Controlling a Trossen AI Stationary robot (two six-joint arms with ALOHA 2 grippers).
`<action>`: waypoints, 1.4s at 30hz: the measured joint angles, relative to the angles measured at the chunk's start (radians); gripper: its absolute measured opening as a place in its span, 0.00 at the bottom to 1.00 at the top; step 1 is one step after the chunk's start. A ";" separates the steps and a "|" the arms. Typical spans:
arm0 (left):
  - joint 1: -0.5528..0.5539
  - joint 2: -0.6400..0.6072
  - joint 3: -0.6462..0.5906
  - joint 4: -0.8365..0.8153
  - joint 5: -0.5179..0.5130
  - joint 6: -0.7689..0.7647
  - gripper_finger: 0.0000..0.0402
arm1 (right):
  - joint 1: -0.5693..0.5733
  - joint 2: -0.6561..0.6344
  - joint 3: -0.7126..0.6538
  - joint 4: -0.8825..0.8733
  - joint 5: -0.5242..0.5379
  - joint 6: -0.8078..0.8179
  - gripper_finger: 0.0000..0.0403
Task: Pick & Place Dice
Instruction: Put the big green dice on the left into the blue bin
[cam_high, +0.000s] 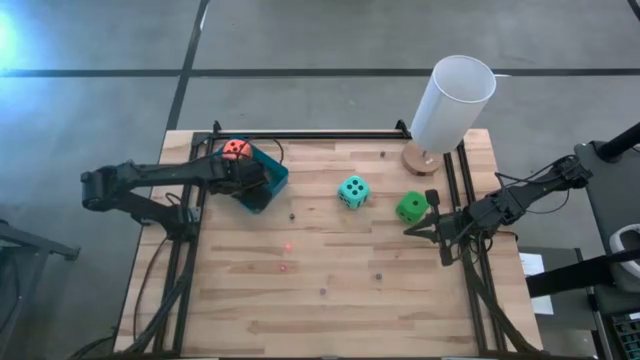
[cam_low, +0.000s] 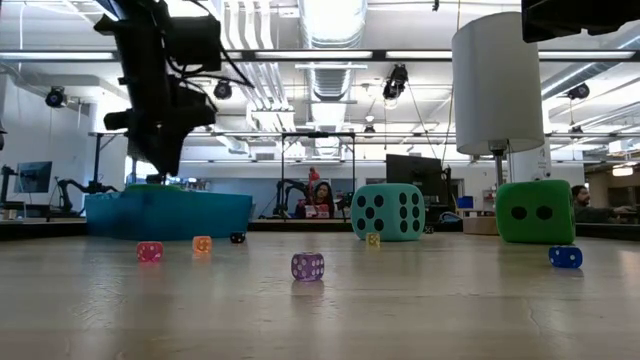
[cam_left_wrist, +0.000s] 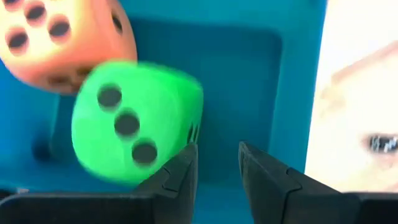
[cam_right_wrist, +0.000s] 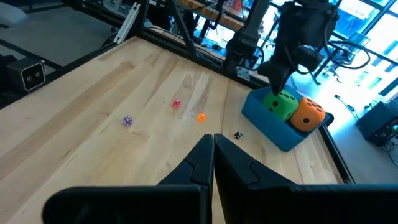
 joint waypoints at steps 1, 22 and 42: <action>0.000 0.000 0.000 0.023 -0.020 0.008 0.30 | 0.000 0.000 0.000 0.000 0.000 0.000 0.02; 0.172 0.070 -0.018 0.190 -0.111 0.141 0.30 | 0.000 0.000 0.000 0.008 0.000 0.000 0.02; 0.204 0.069 -0.034 0.092 -0.110 0.132 0.30 | 0.000 0.000 0.000 0.007 0.000 0.003 0.02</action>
